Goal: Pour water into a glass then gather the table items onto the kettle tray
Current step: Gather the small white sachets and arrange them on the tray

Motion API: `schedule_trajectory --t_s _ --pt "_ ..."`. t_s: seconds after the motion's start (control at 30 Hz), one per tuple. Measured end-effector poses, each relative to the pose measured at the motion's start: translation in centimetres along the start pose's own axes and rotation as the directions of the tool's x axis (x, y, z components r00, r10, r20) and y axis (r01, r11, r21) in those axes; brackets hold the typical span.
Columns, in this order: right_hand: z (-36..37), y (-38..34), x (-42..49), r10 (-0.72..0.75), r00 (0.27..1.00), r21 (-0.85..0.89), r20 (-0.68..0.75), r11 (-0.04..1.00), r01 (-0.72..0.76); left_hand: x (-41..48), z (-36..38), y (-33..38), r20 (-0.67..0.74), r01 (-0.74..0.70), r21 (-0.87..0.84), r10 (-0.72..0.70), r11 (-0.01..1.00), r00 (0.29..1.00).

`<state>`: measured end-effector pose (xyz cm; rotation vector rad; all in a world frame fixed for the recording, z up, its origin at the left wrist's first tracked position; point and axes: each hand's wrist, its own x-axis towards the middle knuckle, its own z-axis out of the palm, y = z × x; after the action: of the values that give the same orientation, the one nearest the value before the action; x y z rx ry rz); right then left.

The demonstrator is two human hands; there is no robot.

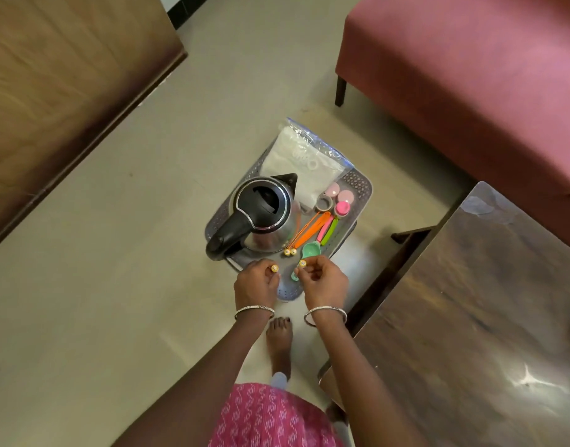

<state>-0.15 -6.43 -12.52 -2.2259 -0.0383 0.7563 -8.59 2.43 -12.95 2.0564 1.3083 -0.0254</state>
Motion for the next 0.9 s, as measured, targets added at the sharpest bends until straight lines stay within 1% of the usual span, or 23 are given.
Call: schedule_trajectory --t_s 0.07,0.13,0.2,0.27,0.33,0.4,0.47,0.57,0.73,0.9 --pt "1.0 0.6 0.8 -0.027 0.999 -0.159 0.017 0.987 0.030 0.7 1.1 0.0 -0.016 0.009 0.020 -0.009 1.000 1.000" --pt "1.7 1.2 1.7 -0.055 0.998 -0.285 0.040 0.956 0.064 1.2 2.2 0.0 -0.002 0.026 0.041 -0.026 0.999 1.000" --pt "2.3 1.5 2.4 -0.097 0.993 -0.363 0.066 0.925 0.114 1.5 2.9 0.1 0.005 0.033 0.054 -0.033 0.998 0.999" --pt "2.9 1.7 2.9 -0.169 0.981 -0.412 0.093 0.891 0.192 1.8 3.6 0.2 -0.009 0.041 0.046 -0.040 0.998 0.999" --pt "3.3 1.8 3.2 -0.234 0.969 -0.434 0.075 0.867 0.243 2.1 4.1 0.3 -0.035 0.042 0.046 -0.040 0.998 0.999" --pt "3.6 1.9 3.4 -0.266 0.963 -0.443 0.036 0.860 0.254 2.3 4.4 0.6 -0.069 0.033 0.054 -0.029 0.998 0.997" --pt "3.7 2.1 3.6 -0.274 0.961 -0.457 0.032 0.851 0.258 2.4 4.7 0.8 -0.082 0.031 0.060 -0.026 0.998 0.996" --pt "3.9 2.3 3.7 -0.275 0.961 -0.471 0.040 0.843 0.261 2.4 5.1 0.7 -0.057 0.050 0.068 -0.046 0.996 0.997" --pt "4.0 2.0 3.6 -0.259 0.966 -0.455 0.022 0.857 0.240 2.5 5.6 0.5 -0.054 0.067 0.043 -0.064 0.997 0.996" --pt "4.0 1.9 3.7 -0.275 0.961 -0.455 -0.004 0.857 0.243 2.6 5.9 0.5 -0.070 0.097 0.001 -0.096 0.995 0.993"
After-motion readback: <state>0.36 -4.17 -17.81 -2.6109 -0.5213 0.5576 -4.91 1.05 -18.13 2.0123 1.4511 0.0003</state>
